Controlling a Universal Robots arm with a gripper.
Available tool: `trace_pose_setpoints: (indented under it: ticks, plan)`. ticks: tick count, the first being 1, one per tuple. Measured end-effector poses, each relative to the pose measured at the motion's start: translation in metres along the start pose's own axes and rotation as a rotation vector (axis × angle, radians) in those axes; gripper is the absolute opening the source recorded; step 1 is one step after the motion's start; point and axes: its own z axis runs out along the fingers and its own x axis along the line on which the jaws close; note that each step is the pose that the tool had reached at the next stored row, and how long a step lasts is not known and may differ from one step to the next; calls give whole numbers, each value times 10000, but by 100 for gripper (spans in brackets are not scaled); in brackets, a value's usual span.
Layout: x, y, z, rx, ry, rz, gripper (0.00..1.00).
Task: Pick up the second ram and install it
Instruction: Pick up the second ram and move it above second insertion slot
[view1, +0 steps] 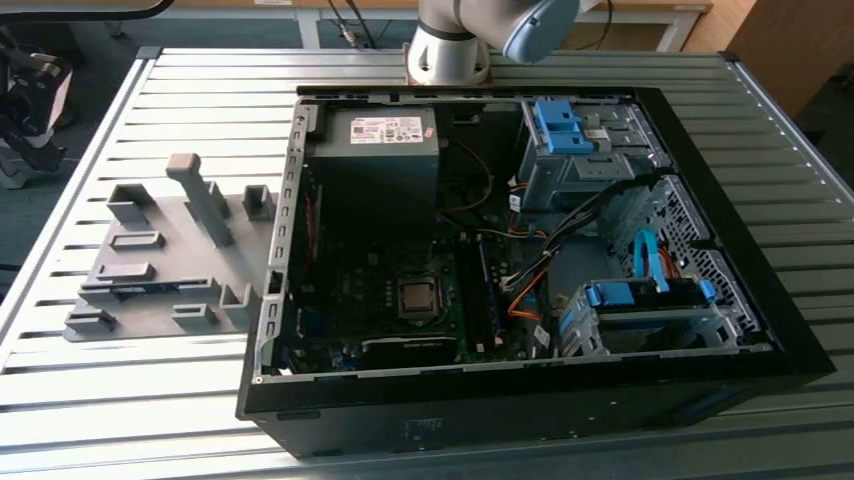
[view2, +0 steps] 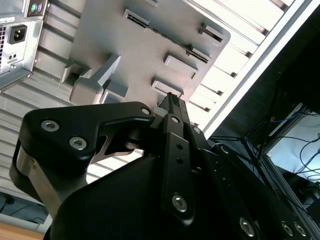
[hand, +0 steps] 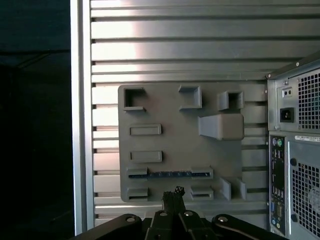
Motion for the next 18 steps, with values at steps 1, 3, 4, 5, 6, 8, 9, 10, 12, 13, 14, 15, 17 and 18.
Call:
trace_pose_setpoints:
  ticks: [1, 3, 4, 5, 6, 8, 9, 10, 12, 13, 14, 15, 17, 18]
  plan:
    - [1, -3, 0, -1, 1, -66, 11]
    - [1, -6, 0, -3, 2, -195, 11]
    - [1, -6, 0, -3, 4, -260, 11]
    - [0, -7, 0, -4, 4, -329, 11]
    - [1, -8, 0, -5, 5, -402, 11]
    - [1, -9, 0, -7, 7, -520, 11]
    - [1, -10, 0, -7, 8, -578, 11]
    - [1, -10, 0, -8, 8, -633, 11]
    - [1, -10, 0, -9, 11, -750, 11]
    - [1, -10, 0, -10, 11, -815, 11]
    - [1, -10, -1, -11, 12, -887, 11]
    - [1, -10, -1, -11, 13, -953, 11]
    - [1, -10, 0, -13, 15, -1089, 11]
    - [1, -10, -1, -14, 16, -1161, 11]
